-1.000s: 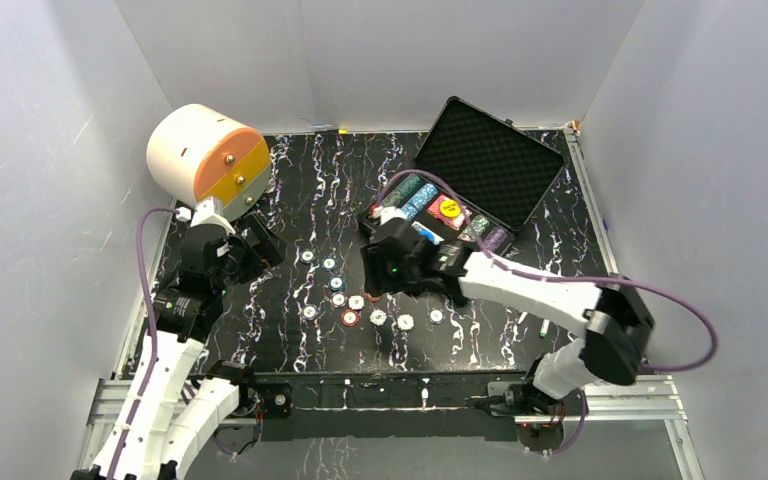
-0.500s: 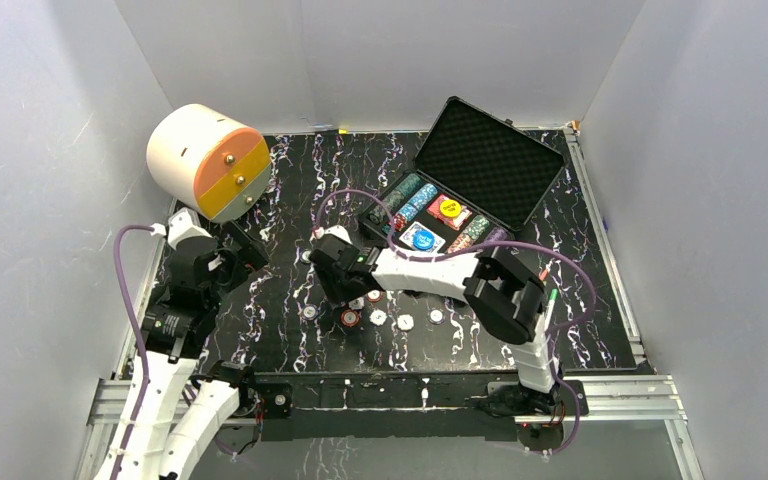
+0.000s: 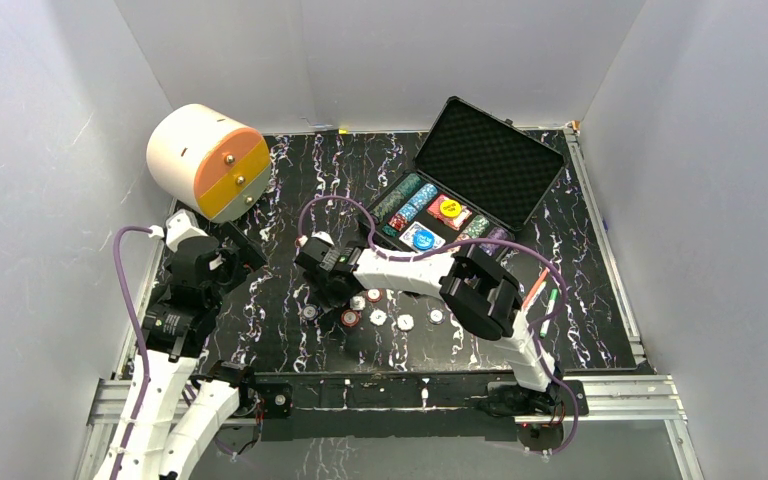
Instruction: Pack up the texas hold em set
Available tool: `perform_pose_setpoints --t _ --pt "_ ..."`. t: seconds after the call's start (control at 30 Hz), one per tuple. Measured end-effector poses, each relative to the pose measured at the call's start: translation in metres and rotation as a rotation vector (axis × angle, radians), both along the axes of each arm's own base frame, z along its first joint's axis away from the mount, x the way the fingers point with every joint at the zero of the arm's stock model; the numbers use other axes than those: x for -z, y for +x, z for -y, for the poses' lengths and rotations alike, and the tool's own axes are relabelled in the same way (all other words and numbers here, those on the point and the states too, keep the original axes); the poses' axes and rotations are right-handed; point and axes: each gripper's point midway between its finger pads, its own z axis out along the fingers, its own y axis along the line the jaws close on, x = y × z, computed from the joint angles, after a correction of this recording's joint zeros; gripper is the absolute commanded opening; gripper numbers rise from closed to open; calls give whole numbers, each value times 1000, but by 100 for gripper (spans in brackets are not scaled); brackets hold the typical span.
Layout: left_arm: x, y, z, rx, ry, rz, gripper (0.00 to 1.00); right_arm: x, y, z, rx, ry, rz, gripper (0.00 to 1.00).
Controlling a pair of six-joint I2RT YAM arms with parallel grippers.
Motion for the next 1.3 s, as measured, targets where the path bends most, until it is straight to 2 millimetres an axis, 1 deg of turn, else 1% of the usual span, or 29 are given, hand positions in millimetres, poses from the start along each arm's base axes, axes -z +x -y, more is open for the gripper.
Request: perform_pose_setpoints --t 0.33,0.4,0.47,0.53,0.63,0.7,0.8,0.9,1.13,1.2,1.3 --pt "3 -1 -1 -3 5 -17 98 2 2 1 -23 -27 11 51" --pt "3 -1 -1 -4 4 -17 98 2 2 1 -23 -27 11 51" --pt "3 -1 -1 -4 3 -18 98 2 2 1 -23 -27 12 56" --pt "4 -1 -1 -4 3 -20 98 2 2 1 -20 -27 13 58" --pt "4 -2 -1 -5 3 -23 98 2 3 0 -19 -26 19 58" --pt "4 -2 -1 -5 2 -22 98 2 3 0 -18 -28 21 56" --pt "4 -2 -1 -6 0 -22 99 2 3 0 -15 -28 23 48" --pt "4 -2 -1 -7 0 -22 98 2 4 0 -9 -27 24 44" --pt "6 -5 1 1 -7 -31 98 1 4 0 10 -12 31 42" --pt "7 -6 4 13 -18 -37 98 -1 3 3 18 -1 36 42" --pt "12 -7 12 53 -43 -52 99 -3 -3 16 38 3 34 42"
